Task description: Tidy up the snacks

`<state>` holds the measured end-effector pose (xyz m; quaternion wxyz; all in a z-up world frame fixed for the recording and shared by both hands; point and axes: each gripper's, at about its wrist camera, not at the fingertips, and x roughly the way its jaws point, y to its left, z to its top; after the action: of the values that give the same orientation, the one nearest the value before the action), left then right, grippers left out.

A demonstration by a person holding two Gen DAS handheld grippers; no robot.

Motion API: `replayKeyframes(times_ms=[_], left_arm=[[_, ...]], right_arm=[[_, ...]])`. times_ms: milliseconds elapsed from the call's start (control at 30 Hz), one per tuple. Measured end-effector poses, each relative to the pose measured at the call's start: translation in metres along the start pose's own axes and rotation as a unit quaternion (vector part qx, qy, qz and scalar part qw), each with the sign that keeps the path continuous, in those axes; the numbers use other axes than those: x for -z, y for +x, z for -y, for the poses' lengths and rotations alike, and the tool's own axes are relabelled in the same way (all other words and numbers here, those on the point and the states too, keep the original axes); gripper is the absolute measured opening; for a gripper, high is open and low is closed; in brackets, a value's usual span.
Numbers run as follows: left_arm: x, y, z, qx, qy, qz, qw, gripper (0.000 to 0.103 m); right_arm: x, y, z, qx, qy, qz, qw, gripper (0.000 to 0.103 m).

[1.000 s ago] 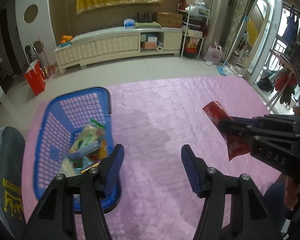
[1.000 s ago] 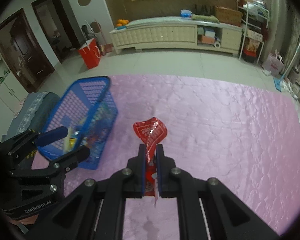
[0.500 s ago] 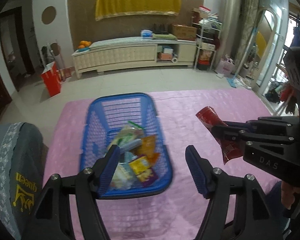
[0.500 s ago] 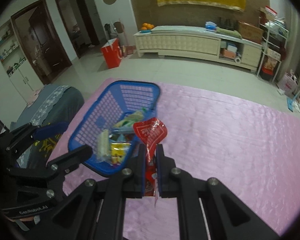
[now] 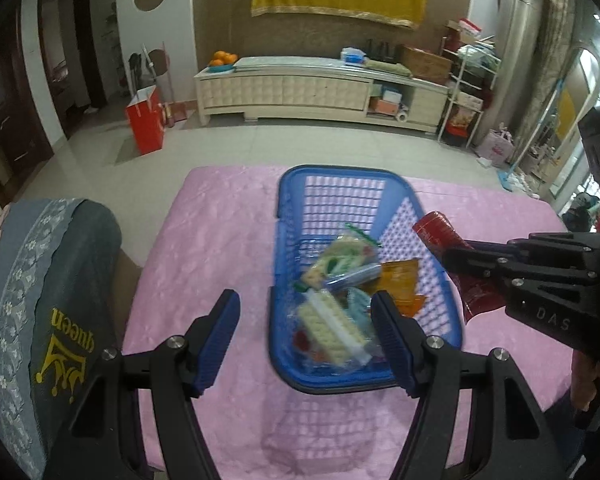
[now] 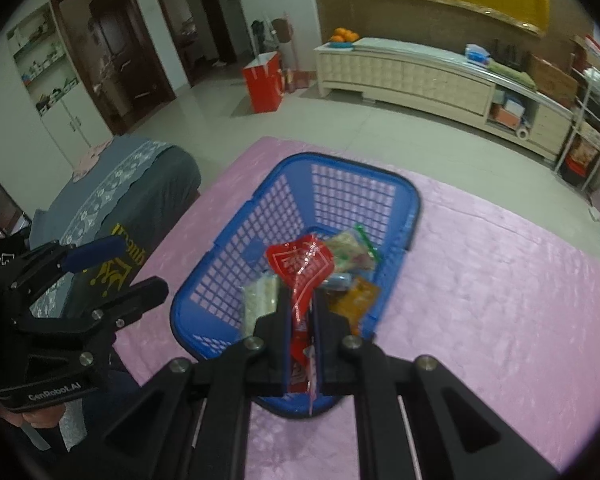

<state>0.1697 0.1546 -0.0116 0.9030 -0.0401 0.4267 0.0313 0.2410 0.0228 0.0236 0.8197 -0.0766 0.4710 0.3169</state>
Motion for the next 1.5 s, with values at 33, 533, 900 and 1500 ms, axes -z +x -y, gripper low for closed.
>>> replayKeyframes(times_ms=[33, 533, 900, 1500], left_arm=[[0.0, 0.003, -0.002, -0.001, -0.002, -0.001, 1.0, 0.066], [-0.02, 0.066, -0.041, -0.008, -0.016, -0.035, 0.9992, 0.066], [-0.03, 0.089, -0.049, -0.015, -0.018, -0.03, 0.9993, 0.066], [-0.022, 0.014, -0.023, 0.012, -0.02, 0.022, 0.9995, 0.066]], right_arm=[[-0.002, 0.004, -0.002, -0.001, -0.003, -0.004, 1.0, 0.012], [-0.046, 0.083, -0.004, -0.012, -0.005, -0.049, 0.999, 0.012], [-0.061, 0.111, 0.002, 0.011, -0.016, -0.032, 0.999, 0.072], [-0.038, 0.026, 0.004, 0.023, -0.011, 0.006, 1.0, 0.073]])
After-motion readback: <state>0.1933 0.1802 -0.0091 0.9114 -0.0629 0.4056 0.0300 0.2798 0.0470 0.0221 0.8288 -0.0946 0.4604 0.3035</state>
